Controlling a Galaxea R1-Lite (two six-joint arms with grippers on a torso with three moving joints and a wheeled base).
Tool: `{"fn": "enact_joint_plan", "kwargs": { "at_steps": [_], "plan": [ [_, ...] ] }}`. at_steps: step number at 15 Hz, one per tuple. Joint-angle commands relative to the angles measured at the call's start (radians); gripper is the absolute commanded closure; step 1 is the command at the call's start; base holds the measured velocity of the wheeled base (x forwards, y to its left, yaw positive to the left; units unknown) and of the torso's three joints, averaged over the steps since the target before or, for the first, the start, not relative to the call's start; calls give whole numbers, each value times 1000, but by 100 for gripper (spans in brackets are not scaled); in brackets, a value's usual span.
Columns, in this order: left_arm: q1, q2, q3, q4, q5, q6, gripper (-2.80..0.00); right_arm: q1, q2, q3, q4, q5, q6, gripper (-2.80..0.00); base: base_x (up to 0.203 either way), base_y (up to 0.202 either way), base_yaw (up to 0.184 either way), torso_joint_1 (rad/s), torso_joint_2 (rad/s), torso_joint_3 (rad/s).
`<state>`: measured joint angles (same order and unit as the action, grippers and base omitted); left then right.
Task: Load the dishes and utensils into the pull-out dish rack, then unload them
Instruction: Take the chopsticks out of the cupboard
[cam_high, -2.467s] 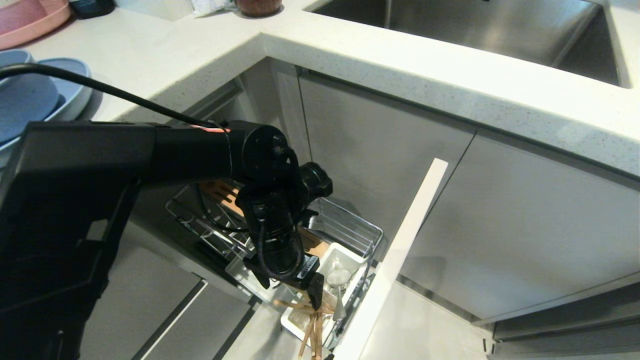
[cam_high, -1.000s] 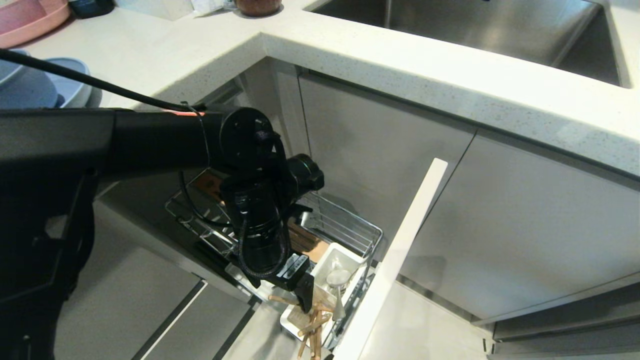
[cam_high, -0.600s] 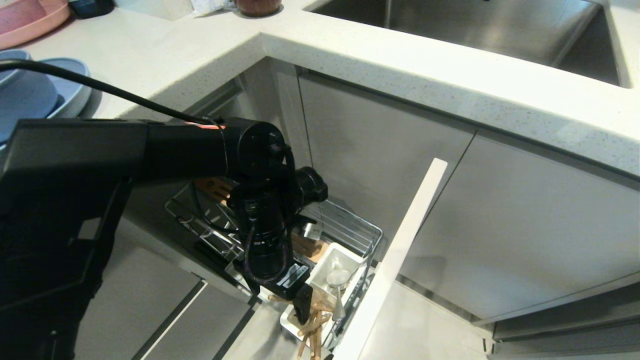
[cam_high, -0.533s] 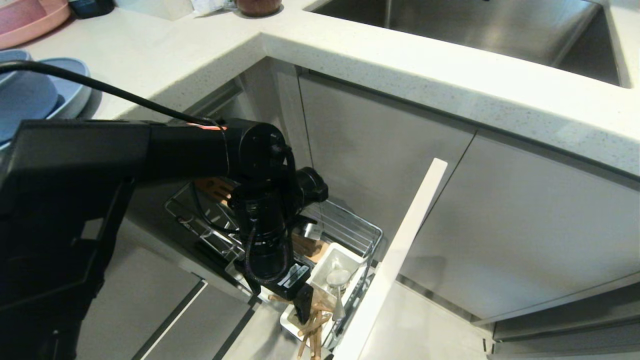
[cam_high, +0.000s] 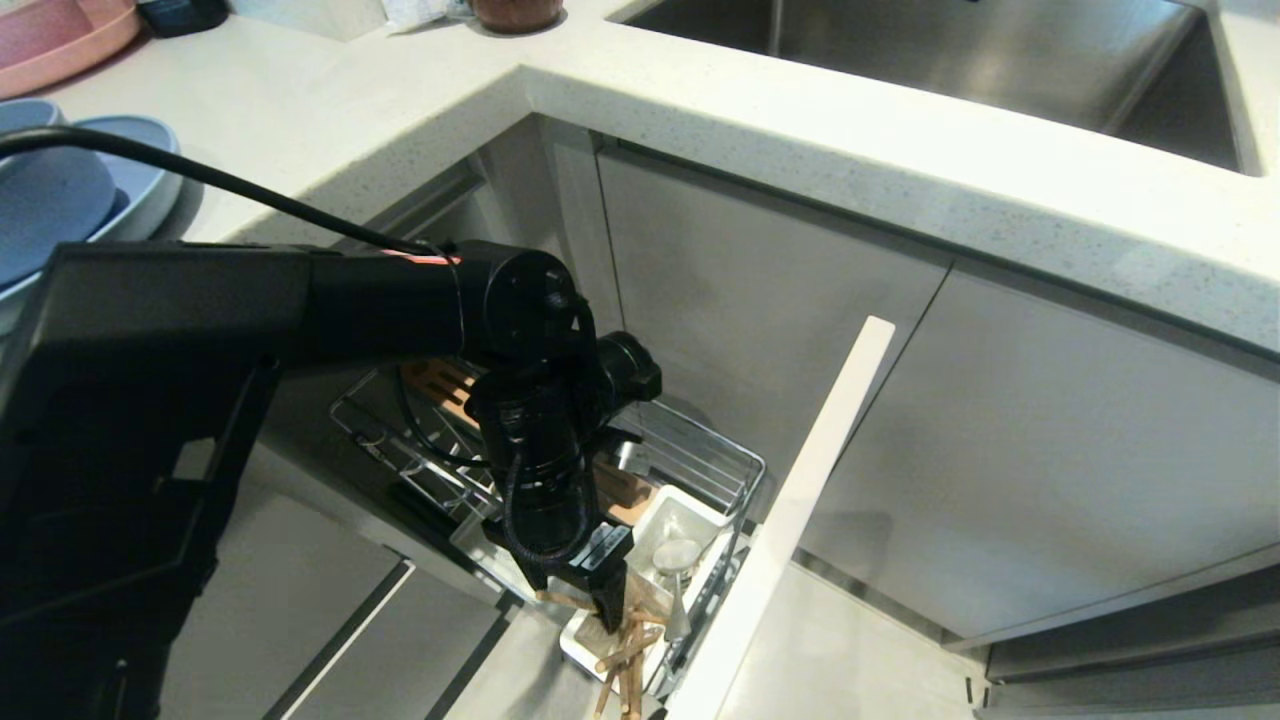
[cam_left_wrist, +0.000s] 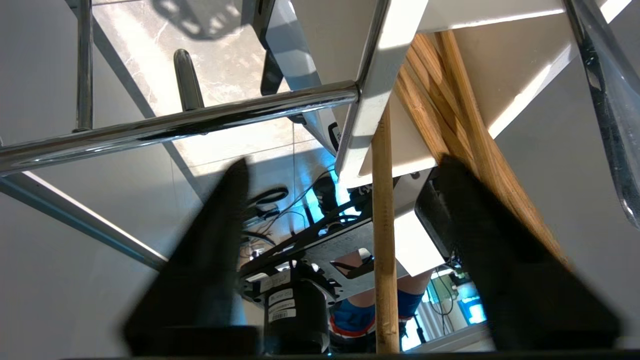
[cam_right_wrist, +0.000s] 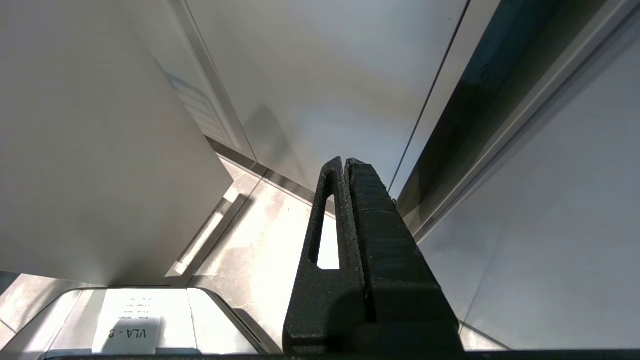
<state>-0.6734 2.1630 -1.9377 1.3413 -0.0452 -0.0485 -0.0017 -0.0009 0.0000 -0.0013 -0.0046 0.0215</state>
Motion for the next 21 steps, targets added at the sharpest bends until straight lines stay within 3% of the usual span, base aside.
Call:
{"fn": "enact_joint_plan", "kwargs": {
  "at_steps": [1,12,21],
  "plan": [
    [0,1,0,10,-1,-1,0,0,-3,2,0,0,0,0,0,0,0,0,0,0],
    [-26,-14,0,14,-16,-5,0,0,-3,2,0,0,0,0,0,0,0,0,0,0],
    [-43,-181,2,92,-62,-6,0,0,-2,2,0,0,0,0,0,0,0,0,0,0]
  ]
}}
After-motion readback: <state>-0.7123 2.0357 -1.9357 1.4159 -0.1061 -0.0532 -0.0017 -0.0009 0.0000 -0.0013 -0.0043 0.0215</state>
